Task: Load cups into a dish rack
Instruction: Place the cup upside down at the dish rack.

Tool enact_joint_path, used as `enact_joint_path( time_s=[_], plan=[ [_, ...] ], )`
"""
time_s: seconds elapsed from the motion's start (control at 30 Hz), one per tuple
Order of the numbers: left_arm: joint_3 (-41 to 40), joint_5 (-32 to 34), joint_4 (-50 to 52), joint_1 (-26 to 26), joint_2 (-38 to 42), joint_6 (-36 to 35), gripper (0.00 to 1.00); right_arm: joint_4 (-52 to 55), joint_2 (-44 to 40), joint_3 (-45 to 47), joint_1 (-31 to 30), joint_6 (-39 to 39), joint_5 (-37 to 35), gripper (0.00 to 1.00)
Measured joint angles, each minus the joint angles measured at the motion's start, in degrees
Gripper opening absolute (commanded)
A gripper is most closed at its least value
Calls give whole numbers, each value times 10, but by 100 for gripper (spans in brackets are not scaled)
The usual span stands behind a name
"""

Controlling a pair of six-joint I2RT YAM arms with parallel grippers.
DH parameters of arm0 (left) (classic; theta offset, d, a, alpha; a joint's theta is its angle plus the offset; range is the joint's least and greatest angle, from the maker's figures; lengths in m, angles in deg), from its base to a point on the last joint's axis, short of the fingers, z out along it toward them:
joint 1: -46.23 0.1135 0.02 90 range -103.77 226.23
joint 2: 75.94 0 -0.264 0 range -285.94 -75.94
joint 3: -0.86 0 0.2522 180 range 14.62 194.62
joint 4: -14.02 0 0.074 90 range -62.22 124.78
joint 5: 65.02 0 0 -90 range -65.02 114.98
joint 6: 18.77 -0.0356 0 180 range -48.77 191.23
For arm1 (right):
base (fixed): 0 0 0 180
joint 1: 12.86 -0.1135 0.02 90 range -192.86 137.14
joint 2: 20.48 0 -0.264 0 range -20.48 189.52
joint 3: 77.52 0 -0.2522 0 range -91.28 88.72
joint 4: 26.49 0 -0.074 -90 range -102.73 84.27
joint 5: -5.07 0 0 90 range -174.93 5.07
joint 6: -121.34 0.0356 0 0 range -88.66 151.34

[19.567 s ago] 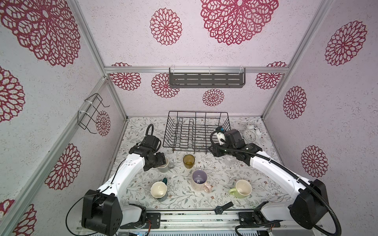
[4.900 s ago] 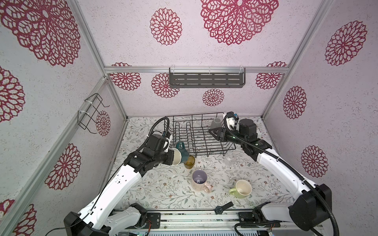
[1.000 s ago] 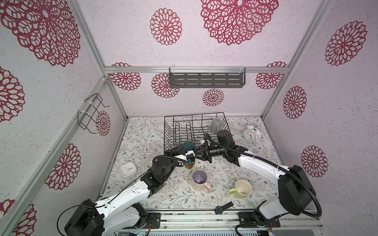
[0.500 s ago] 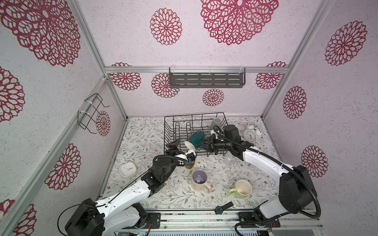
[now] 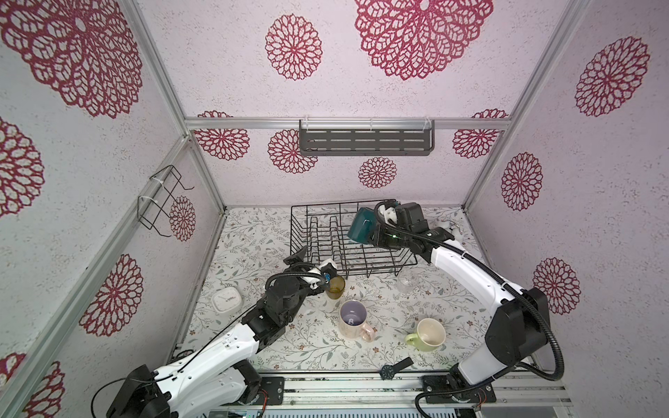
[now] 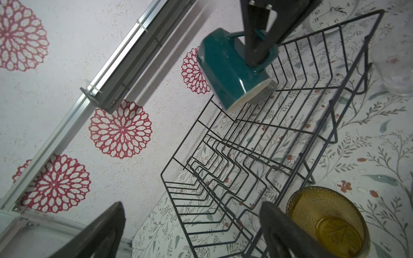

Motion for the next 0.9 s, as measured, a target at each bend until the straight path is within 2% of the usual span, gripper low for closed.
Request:
enact_joint_path(
  time_s=[0.17, 0.37, 0.5, 0.67, 0.9],
  plan=[
    [38, 46, 67, 17, 21, 99, 97, -5, 46, -2, 0, -59, -65, 0],
    [84, 69, 161, 83, 46, 221, 97, -3, 117, -52, -3, -113, -125, 0],
    [87, 88, 196, 125, 64, 289, 97, -14, 146, -78, -13, -151, -173, 0],
    [77, 93, 219, 146, 79, 333, 97, -65, 169, -80, -28, -170, -210, 0],
    [70, 93, 245, 160, 86, 365, 97, -144, 217, -80, -38, -172, -226, 0]
  ],
)
